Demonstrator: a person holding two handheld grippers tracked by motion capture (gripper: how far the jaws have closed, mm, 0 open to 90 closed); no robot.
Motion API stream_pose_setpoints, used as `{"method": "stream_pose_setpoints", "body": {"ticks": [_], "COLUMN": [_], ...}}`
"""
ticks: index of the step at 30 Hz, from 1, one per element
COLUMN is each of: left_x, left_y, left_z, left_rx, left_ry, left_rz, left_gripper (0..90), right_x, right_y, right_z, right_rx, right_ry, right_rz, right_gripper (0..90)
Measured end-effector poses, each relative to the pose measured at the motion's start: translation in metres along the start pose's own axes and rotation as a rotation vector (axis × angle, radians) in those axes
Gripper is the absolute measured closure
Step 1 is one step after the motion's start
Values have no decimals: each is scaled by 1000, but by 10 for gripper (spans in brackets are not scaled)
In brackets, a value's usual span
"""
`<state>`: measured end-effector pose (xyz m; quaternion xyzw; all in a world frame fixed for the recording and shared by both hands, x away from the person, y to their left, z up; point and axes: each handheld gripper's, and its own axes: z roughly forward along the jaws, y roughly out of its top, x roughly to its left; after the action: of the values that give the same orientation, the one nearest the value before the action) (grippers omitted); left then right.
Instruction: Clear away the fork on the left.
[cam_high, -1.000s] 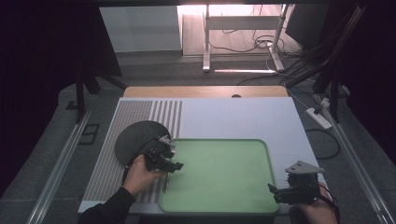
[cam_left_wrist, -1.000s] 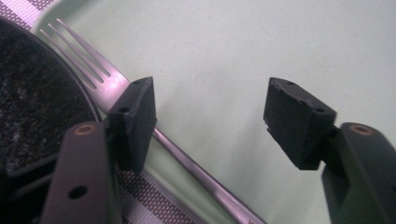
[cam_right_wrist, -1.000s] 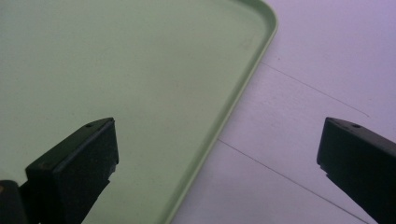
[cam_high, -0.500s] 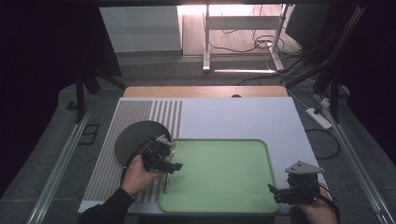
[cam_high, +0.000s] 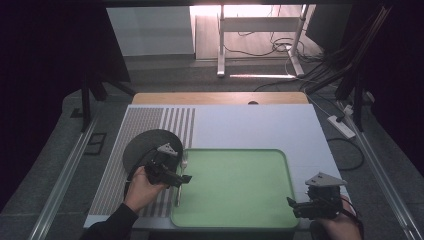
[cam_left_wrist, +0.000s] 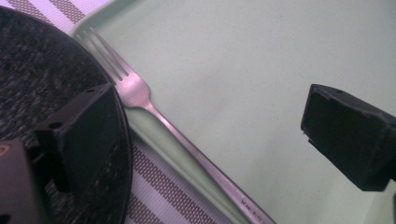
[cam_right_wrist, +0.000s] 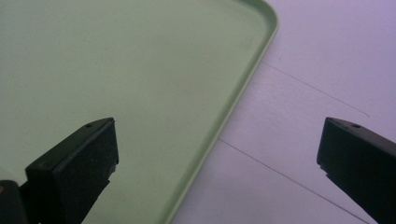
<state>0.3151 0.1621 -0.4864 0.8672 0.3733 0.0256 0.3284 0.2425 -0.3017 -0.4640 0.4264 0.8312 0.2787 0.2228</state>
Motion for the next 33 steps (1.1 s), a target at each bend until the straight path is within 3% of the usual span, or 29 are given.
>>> {"method": "stream_pose_setpoints", "body": {"ticks": [17,33], "left_x": [5,8], "left_y": [-17,-35], "left_z": [-18,-30], "left_rx": [-70,-90], "left_ry": [39,54], "left_rz": [-10,-35], "left_gripper": [0,0], "right_x": [0,0], "right_y": [0,0], "right_z": [0,0], "right_rx": [1,0], "right_ry": [0,2], "right_rz": [-1,0], "right_gripper": [0,0]}}
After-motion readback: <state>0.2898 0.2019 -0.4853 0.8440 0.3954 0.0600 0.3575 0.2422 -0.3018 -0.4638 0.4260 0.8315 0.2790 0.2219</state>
